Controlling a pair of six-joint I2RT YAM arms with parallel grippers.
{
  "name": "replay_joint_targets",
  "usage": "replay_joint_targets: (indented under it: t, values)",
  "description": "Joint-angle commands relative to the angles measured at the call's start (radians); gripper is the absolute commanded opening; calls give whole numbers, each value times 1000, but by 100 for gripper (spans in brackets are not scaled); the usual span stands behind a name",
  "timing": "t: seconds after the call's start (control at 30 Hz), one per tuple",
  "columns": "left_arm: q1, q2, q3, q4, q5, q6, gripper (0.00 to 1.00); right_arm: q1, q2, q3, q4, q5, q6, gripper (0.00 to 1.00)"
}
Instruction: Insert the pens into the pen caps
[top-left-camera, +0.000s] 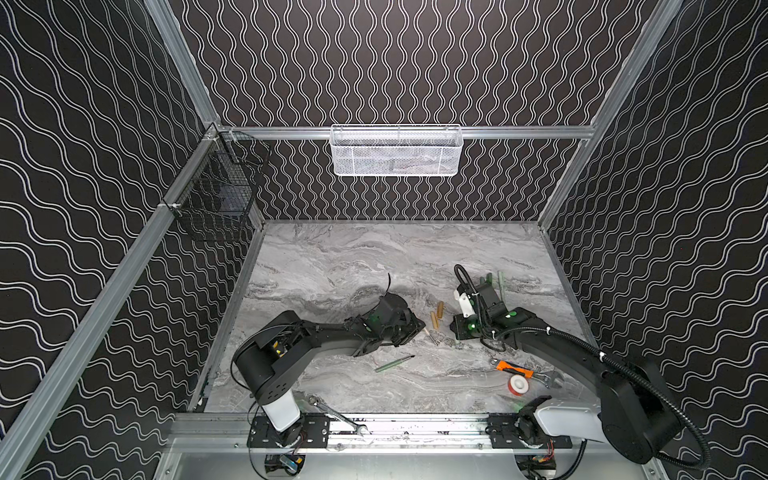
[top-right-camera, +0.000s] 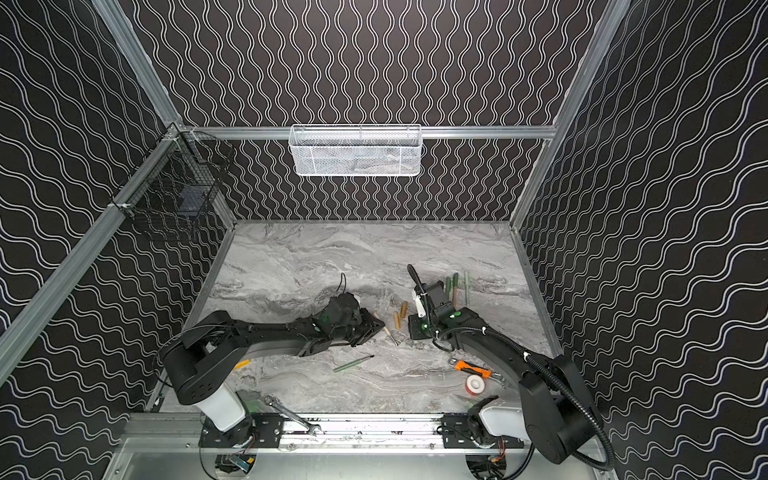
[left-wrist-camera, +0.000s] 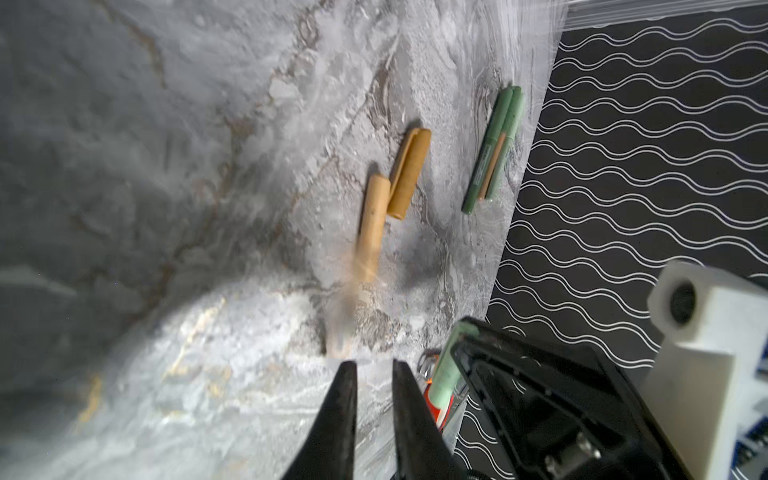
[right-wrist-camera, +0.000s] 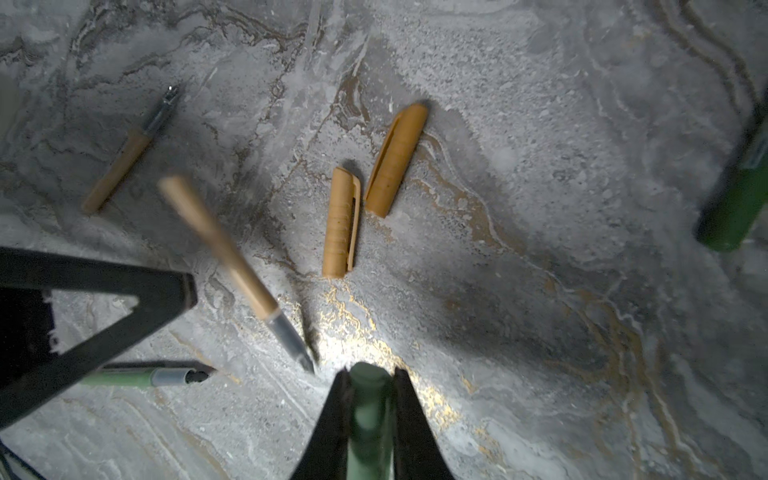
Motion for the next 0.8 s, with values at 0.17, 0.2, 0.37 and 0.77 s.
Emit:
replay_joint_targets:
  t: [0.17, 0.2, 0.37, 0.77]
  values:
    - [7, -87, 47, -214, -32, 147, 67, -3, -14, -8, 16, -1, 3, 14]
    - [13, -97, 76, -277, -34, 228, 73, -3, -18, -8, 14, 3, 6, 14]
    - [22, -22, 401, -742, -120, 847, 86, -40, -41, -23, 21, -6, 14, 14]
    - [12, 67, 554, -846, -198, 1794, 86, -277, -193, -70, 17, -138, 14, 15]
